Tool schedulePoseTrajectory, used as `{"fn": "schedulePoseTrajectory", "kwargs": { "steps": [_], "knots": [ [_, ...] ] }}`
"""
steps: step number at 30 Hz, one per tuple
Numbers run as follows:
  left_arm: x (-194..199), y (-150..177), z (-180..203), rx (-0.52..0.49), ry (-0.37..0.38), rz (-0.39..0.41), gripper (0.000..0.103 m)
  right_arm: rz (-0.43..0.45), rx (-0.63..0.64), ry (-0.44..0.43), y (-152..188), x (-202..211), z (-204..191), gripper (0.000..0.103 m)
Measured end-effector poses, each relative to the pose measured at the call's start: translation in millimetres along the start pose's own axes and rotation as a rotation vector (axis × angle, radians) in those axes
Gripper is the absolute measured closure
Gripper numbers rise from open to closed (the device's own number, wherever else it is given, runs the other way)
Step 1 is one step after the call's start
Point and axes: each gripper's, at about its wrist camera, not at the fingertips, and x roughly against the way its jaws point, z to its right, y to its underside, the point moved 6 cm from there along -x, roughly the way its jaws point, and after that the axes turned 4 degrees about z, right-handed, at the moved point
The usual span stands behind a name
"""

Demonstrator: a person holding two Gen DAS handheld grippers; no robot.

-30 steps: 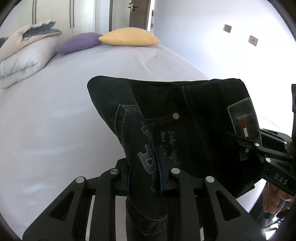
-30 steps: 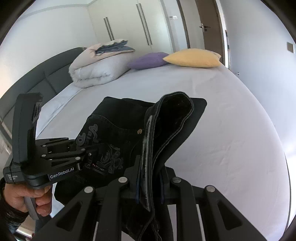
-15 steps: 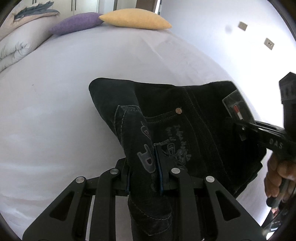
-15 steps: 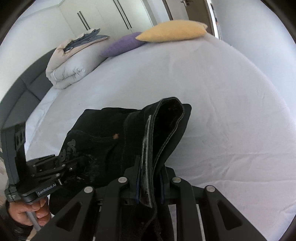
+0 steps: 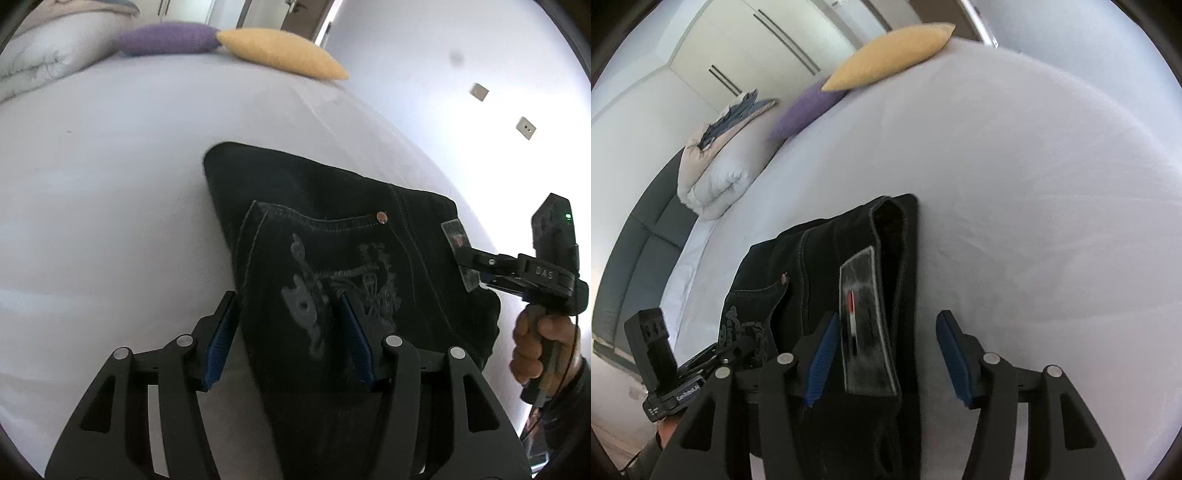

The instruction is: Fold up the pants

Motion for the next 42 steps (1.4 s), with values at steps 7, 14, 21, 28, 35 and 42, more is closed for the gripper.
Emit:
{"fn": "schedulePoseTrajectory", "kwargs": {
  "steps": [7,14,21,28,35,42],
  "knots": [
    [55.1,21.3,7.3,-0.075,-0.105,0.115,0.034,0.101,-0.043,0.065,20.9,54.8,12.5,0.045],
    [167.1,39.5,50.4,-0.186,-0.276,0.394,0.000,0.254,0.094,0.155,61.2,122.8,-31.7,0.026],
    [260.6,45.4,84.0,-0.190,-0.420,0.516,0.000,0.533,0.258,0.254,105.5,213.6,-95.4,0.000],
    [341.7,77.3,121.5,-0.286,-0.512,0.592,0.000,0.718,0.276,0.339,129.0,296.7,-129.9,0.000],
    [360.8,105.6,121.5,-0.168,-0.503,0.450,0.000,0.662,0.349,0.322,140.3,342.8,-168.7,0.000],
    [354.2,132.3,113.2,-0.093,-0.457,0.370,0.000,0.509,0.288,0.310,165.5,339.7,-174.1,0.000]
  ]
}}
